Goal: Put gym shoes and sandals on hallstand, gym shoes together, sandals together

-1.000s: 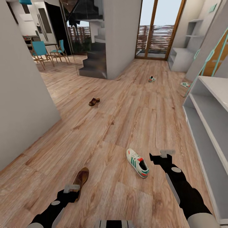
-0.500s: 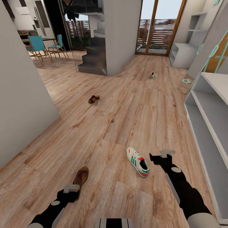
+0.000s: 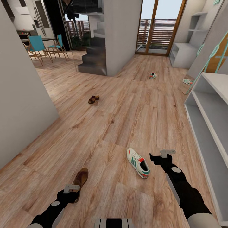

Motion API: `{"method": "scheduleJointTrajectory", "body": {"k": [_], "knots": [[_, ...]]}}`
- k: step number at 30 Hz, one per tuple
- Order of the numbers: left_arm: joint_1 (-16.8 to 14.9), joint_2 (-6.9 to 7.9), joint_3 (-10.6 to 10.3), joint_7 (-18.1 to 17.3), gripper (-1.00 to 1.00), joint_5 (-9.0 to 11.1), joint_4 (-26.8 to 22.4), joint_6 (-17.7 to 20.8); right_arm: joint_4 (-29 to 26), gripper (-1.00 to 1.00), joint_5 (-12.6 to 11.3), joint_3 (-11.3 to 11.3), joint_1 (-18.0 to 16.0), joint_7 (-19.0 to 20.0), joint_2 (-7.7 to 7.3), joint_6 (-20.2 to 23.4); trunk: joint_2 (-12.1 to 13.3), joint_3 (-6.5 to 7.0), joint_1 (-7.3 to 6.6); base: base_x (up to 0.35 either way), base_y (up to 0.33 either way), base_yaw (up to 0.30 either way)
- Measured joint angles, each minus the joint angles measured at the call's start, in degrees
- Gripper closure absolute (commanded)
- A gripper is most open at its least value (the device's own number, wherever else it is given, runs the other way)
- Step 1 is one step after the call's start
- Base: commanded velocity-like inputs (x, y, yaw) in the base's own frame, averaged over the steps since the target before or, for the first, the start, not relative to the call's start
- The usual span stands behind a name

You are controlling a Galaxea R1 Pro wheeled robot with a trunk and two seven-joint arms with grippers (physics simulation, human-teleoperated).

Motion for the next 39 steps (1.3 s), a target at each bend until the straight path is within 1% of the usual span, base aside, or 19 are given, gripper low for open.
{"method": "scheduleJointTrajectory", "body": {"k": [13, 18, 27, 39], "knots": [[0.09, -0.08, 0.04, 0.0, -1.0, 0.01, -0.03, 0.06, -0.04, -1.0, -0.06, 0.1, 0.0, 0.0, -0.07, 0.02, 0.0, 0.0, 0.0, 0.043, 0.0, -0.001], [0.04, -0.04, 0.01, 0.0, -1.0, 0.0, -0.06, 0.04, -0.1, -1.0, -0.07, 0.23, 0.01, 0.0, 0.08, 0.17, 0.0, 0.0, 0.0, 0.005, 0.0, -0.138], [0.15, 0.0, 0.0, 0.0, -1.0, 0.05, -0.01, -0.02, -0.22, -1.0, -0.06, 0.16, 0.0, 0.0, 0.1, 0.18, 0.0, 0.0, -0.02, 0.18, 0.0, -0.022], [0.18, -0.08, 0.0, 0.0, -1.0, 0.0, -0.08, 0.06, -0.27, -1.0, -0.1, 0.01, 0.0, 0.0, 0.1, 0.18, 0.0, 0.0, 0.0, 0.02, 0.0, -0.001]]}}
